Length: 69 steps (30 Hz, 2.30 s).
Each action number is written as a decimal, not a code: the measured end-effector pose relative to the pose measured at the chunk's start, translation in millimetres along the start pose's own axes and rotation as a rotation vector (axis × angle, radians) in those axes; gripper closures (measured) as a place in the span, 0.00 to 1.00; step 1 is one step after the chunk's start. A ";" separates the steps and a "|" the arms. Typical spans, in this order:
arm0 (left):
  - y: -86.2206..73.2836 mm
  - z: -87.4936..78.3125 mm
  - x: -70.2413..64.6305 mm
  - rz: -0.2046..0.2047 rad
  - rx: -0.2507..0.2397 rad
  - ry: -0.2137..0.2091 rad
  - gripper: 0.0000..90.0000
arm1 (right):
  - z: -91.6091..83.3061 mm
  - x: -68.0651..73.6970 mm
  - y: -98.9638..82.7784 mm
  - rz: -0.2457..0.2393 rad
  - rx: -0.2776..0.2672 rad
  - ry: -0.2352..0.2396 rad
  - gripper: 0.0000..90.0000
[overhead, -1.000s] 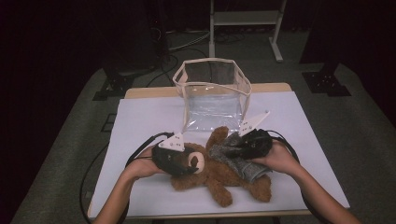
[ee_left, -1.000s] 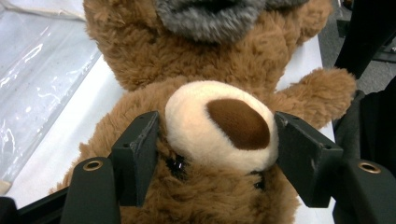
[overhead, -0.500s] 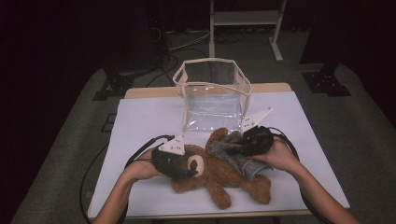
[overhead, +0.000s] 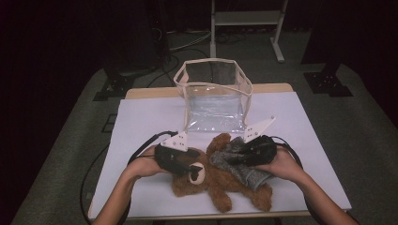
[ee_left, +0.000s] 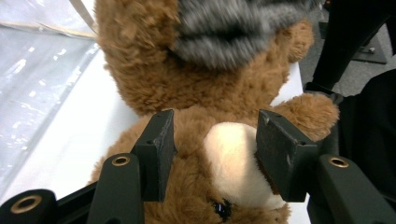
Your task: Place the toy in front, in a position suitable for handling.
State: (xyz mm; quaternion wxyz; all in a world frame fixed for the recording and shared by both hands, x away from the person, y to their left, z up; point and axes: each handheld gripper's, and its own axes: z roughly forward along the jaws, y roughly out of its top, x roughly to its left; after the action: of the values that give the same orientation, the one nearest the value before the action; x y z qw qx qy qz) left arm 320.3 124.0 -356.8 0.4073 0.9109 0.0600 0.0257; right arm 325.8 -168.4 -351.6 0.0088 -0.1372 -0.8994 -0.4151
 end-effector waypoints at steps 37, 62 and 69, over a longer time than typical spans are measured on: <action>-5.2 2.8 0.1 -0.021 0.037 -0.004 0.53 | -4.1 -11.3 17.8 0.001 -0.027 -0.079 0.89; -7.4 4.6 -1.1 -0.022 0.033 -0.003 0.54 | -28.9 -48.8 -33.5 0.171 -0.032 -0.098 0.89; -6.0 5.5 -1.6 -0.018 0.040 -0.002 0.53 | -27.8 -30.7 -5.2 0.086 -0.064 -0.061 0.89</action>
State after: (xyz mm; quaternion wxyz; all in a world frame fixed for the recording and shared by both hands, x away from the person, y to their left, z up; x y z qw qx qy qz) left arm 318.7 123.7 -365.0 0.3894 0.9183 0.0682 0.0199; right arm 351.3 -199.8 -341.2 -0.0051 -0.1882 -0.8787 -0.4387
